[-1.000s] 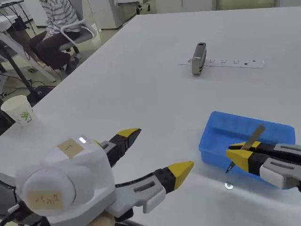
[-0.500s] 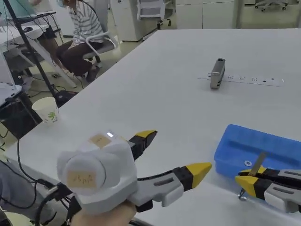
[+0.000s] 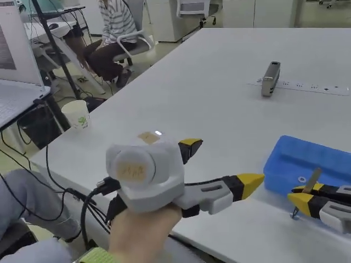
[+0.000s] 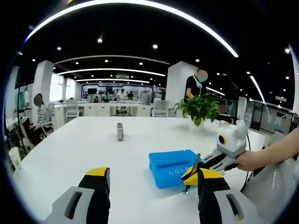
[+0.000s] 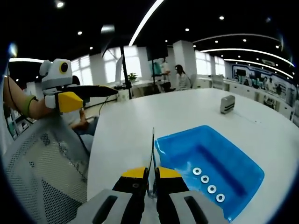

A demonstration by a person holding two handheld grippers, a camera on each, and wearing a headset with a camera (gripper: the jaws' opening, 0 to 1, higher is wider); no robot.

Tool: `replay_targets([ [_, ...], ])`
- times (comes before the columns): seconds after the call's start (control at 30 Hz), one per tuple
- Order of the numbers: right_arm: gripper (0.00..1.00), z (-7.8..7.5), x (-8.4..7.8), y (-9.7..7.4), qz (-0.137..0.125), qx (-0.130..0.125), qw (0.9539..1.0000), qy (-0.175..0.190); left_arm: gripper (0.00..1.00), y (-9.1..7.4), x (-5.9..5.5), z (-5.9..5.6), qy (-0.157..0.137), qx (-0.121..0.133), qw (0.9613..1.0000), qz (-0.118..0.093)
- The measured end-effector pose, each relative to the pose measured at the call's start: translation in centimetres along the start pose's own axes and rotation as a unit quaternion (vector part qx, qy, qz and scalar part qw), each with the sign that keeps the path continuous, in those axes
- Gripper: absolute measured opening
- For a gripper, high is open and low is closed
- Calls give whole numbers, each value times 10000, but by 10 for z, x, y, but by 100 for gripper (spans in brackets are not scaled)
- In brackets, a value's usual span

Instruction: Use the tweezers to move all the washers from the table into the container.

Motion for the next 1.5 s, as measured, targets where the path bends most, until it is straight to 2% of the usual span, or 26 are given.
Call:
replay_targets([
  [0.1,4,1,0,0,2,20,10000,-17,79,0,1,1,-80,6,9999,-89],
  [0.3,4,2,-1,-2,-3,1,10000,28,79,2,-2,0,-57,58,9999,98],
  [0.43,4,7,-1,-1,6,123,9999,121,78,2,-3,-1,-5,-2,9999,166],
  [0.53,4,11,-1,-4,42,116,9999,50,77,-1,1,-3,-3,-46,10000,-25],
  [0.67,4,17,-1,-4,61,198,9995,233,77,-2,3,-2,-54,-98,9998,-134],
  [0.8,4,25,-1,-5,61,23,9998,182,77,0,4,-7,-63,-318,9993,-182],
  [0.87,4,26,-1,-5,92,-36,9997,222,77,-2,6,-9,14,-340,9992,-226],
  [0.9,4,27,-1,-6,122,-111,9996,246,76,-4,8,-9,135,-312,9988,-338],
  [1.0,4,27,-2,-8,155,-317,9985,420,76,-8,11,-7,20,-306,9984,-483],
  [1.1,4,30,-2,-10,198,-399,9983,366,75,-11,14,-7,67,-306,9975,-629],
  [1.17,4,25,-3,-11,197,-482,9977,436,75,-13,16,-8,80,-333,9965,-757],
  [1.23,4,24,-4,-11,195,-555,9964,617,75,-13,17,-8,44,-348,9963,-782],
  [1.5,4,24,-1,-9,179,-659,9964,498,74,-13,18,-10,56,-491,9952,-839],
])
Point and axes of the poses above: the centre of the closed fingertips' face, and the gripper's own axes: y roughly forward along the fingers, z roughly to its left, x roughly out of its top, the point moved 8 cm from there along -y, roughly backward along the fingers, and after that the axes turned 13 degrees about -x, right-handed, at the moved point
